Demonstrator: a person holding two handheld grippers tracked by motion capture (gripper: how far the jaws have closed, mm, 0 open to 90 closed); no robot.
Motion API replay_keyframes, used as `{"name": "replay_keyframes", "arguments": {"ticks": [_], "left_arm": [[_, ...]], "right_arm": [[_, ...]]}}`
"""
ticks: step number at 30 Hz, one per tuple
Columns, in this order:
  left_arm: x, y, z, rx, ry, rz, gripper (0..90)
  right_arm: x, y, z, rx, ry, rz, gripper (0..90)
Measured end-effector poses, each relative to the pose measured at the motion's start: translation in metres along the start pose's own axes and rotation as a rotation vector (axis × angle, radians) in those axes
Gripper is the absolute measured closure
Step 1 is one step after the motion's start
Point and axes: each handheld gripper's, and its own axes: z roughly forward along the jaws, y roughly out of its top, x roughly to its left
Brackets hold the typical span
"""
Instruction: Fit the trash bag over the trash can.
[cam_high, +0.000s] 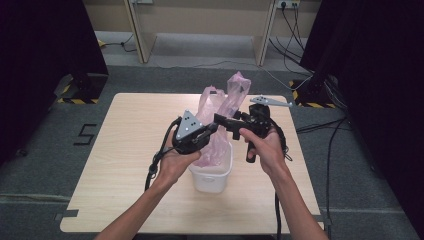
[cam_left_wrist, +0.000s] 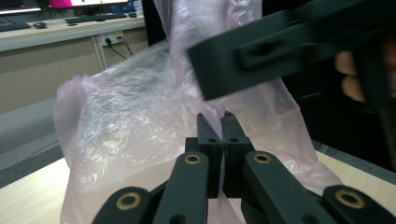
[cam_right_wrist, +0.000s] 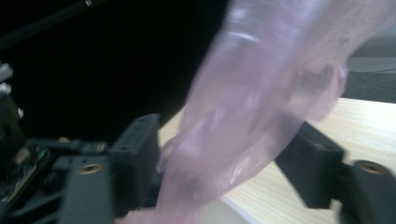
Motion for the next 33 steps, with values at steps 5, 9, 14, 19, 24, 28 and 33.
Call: {"name": "replay_keyframes", "arguments": {"ticks": [5, 9, 14, 19, 24, 28, 33], "left_arm": [[0.001, -0.003, 0.0, 0.009, -0.049, -0.031, 78.6], [0.01, -0.005, -0.01, 0.011, -0.053, -0.071, 57.4], [0.034, -0.006, -0.034, -0.001, 0.007, -0.107, 44.1], [0.071, -0.014, -0.047, 0.007, 0.095, -0.179, 42.3], [0.096, -0.028, -0.047, 0.043, 0.098, -0.255, 41.6], [0.111, -0.045, -0.032, 0.106, 0.1, -0.317, 40.5], [0.115, -0.059, -0.016, 0.152, 0.026, -0.417, 39.4]], "right_arm": [[-0.002, -0.005, 0.0, 0.002, -0.006, -0.084, 67.5], [-0.005, -0.008, -0.006, 0.001, -0.036, -0.16, 79.7], [-0.013, -0.008, -0.013, 0.004, -0.029, -0.184, 82.2], [-0.018, -0.011, -0.014, 0.019, -0.023, -0.204, 82.3], [-0.024, -0.016, -0.016, 0.012, 0.021, -0.194, 82.4], [-0.027, -0.016, -0.019, 0.008, 0.041, -0.191, 82.4], [-0.031, -0.018, -0.022, 0.006, 0.056, -0.196, 82.4]]}}
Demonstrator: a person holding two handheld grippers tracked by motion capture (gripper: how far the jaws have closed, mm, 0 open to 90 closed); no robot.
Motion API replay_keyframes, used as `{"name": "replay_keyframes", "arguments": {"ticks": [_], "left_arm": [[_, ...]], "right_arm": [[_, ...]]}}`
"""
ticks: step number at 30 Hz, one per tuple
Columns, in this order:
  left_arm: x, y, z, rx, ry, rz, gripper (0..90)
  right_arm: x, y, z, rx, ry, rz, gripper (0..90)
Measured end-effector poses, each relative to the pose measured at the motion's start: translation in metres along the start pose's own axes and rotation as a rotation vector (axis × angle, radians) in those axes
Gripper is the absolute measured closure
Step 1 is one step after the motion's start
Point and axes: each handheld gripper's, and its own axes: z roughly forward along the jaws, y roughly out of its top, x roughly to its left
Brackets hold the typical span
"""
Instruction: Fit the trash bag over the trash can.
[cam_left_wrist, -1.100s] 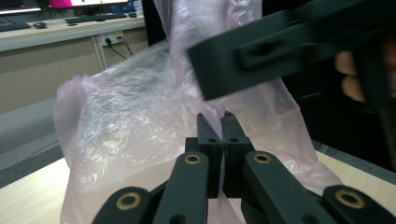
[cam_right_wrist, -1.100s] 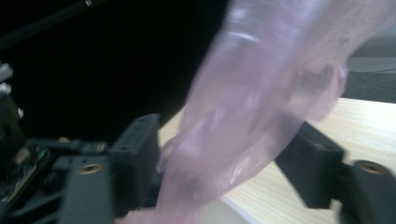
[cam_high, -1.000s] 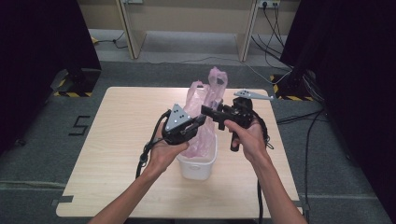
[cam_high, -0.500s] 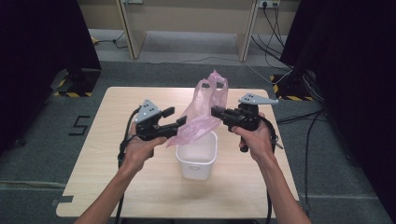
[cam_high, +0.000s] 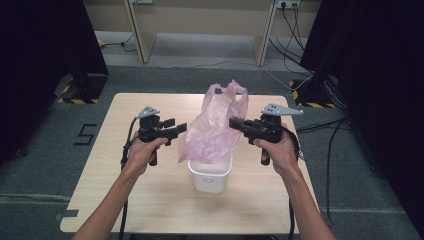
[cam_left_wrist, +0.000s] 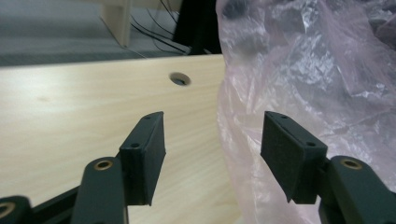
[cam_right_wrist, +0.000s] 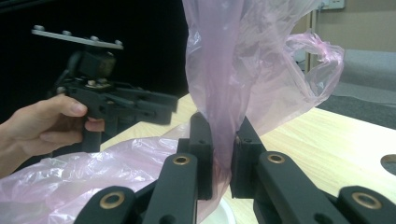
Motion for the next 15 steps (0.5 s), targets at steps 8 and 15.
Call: {"name": "replay_keyframes", "arguments": {"ticks": [8, 15], "left_arm": [[-0.003, -0.003, 0.015, 0.01, -0.182, -0.117, 55.0], [-0.025, 0.002, 0.0, -0.087, -0.151, 0.001, 84.1]], "right_arm": [[-0.001, -0.001, 0.004, -0.002, 0.013, -0.007, 82.0], [-0.001, -0.002, 0.01, 0.014, -0.012, -0.027, 81.1]]}}
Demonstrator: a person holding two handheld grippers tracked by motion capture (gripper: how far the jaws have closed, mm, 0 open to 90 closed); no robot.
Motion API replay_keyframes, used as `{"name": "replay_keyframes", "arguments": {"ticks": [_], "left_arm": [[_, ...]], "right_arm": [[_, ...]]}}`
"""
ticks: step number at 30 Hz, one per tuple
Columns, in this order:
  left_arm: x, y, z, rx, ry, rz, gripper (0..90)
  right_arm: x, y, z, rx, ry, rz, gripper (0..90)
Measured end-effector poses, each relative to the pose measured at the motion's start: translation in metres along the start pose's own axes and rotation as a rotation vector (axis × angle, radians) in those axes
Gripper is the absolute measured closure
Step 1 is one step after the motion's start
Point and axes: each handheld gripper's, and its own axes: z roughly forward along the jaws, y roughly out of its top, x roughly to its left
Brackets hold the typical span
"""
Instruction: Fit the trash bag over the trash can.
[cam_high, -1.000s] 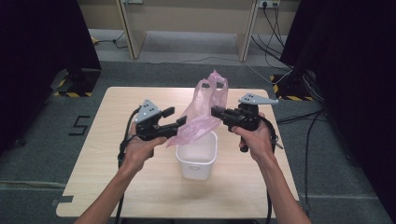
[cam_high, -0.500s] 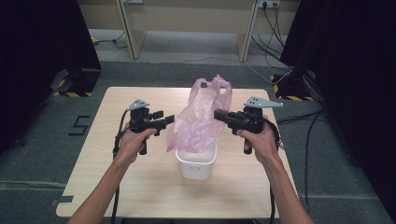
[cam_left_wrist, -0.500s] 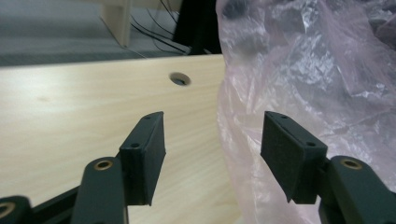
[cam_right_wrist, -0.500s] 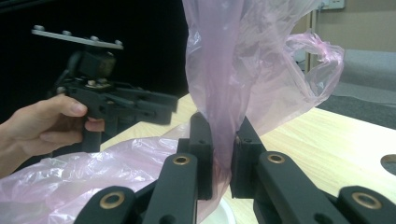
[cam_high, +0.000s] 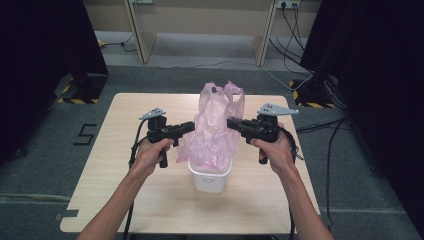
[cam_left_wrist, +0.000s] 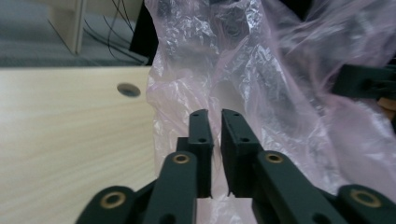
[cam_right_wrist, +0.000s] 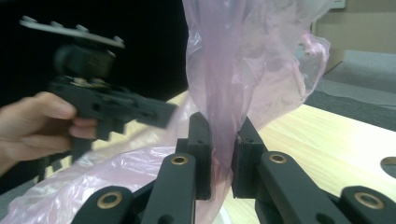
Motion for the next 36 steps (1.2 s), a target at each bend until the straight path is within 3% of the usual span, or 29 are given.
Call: {"name": "replay_keyframes", "arguments": {"ticks": [5, 7, 9, 13, 16, 18, 20, 23, 26, 29, 32, 33, 36], "left_arm": [[-0.03, 0.005, -0.003, -0.047, 0.008, 0.115, 86.8], [-0.042, 0.006, -0.001, -0.052, 0.027, 0.188, 86.6], [-0.052, 0.005, 0.005, -0.047, 0.02, 0.221, 86.4], [-0.057, -0.002, 0.019, -0.013, -0.011, 0.224, 84.6], [-0.057, -0.01, 0.025, 0.041, -0.04, 0.226, 81.7], [-0.058, -0.014, 0.026, 0.081, -0.037, 0.246, 78.9], [-0.057, -0.017, 0.025, 0.113, -0.045, 0.238, 75.5], [-0.056, -0.019, 0.025, 0.179, -0.05, 0.252, 64.2], [-0.056, -0.02, 0.021, 0.203, -0.06, 0.247, 54.3], [-0.057, -0.02, 0.015, 0.203, -0.067, 0.247, 43.6], [-0.056, -0.019, 0.0, 0.15, -0.054, 0.231, 36.2], [-0.055, -0.018, -0.008, 0.121, -0.043, 0.231, 34.5], [-0.051, -0.017, -0.019, 0.106, -0.012, 0.229, 33.5]], "right_arm": [[0.003, 0.0, 0.005, -0.011, -0.022, -0.019, 80.7], [0.006, 0.001, 0.008, -0.008, -0.038, -0.048, 80.3], [0.011, 0.002, 0.013, 0.002, -0.049, -0.074, 80.3], [0.021, 0.004, 0.022, 0.014, -0.038, -0.116, 80.3], [0.025, 0.002, 0.027, 0.032, -0.03, -0.132, 80.1], [0.027, 0.0, 0.028, 0.045, -0.035, -0.148, 79.7], [0.027, -0.006, 0.03, 0.056, -0.032, -0.141, 78.9], [0.025, -0.015, 0.031, 0.075, -0.032, -0.13, 78.2], [0.026, -0.024, 0.031, 0.097, -0.024, -0.123, 77.3], [0.027, -0.029, 0.028, 0.108, -0.027, -0.128, 75.9], [0.026, -0.032, 0.022, 0.106, -0.034, -0.133, 75.6], [0.026, -0.032, 0.021, 0.105, -0.035, -0.133, 75.6], [0.024, -0.035, 0.018, 0.109, -0.038, -0.125, 75.8]]}}
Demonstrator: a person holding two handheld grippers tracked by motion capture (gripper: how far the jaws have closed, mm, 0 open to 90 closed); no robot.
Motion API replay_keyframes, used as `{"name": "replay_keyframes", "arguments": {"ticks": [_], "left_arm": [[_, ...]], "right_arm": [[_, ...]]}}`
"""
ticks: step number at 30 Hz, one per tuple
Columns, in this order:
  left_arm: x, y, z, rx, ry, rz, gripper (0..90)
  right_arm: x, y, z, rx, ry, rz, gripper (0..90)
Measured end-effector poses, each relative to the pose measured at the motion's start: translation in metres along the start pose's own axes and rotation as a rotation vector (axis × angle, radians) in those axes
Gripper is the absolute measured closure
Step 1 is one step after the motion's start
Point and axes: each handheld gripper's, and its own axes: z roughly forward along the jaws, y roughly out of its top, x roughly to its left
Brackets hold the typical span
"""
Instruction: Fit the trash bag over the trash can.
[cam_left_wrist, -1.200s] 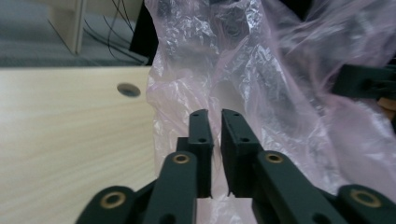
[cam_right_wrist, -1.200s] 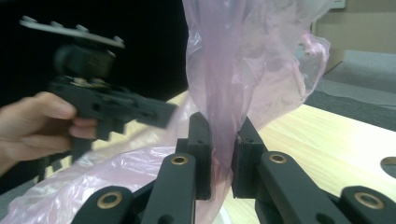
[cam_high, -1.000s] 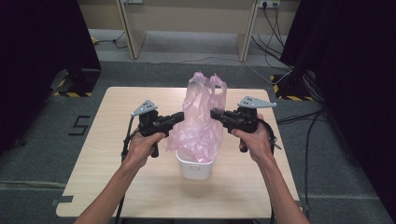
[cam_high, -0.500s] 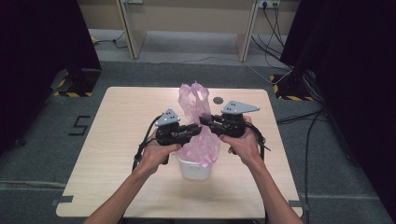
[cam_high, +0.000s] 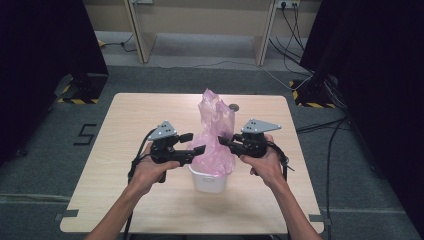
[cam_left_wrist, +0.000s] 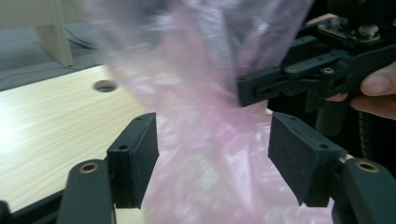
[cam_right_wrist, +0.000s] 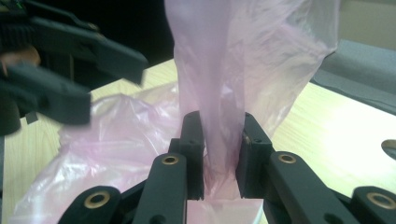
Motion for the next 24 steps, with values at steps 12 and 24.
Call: {"name": "replay_keyframes", "arguments": {"ticks": [12, 24], "left_arm": [[0.015, -0.019, -0.017, 0.022, 0.031, 0.044, 68.2], [-0.01, -0.023, 0.025, 0.203, -0.045, 0.124, 72.4]], "right_arm": [[0.001, -0.005, 0.002, 0.001, 0.016, 0.009, 75.7], [0.007, -0.009, 0.008, 0.02, 0.029, 0.003, 74.3]]}}
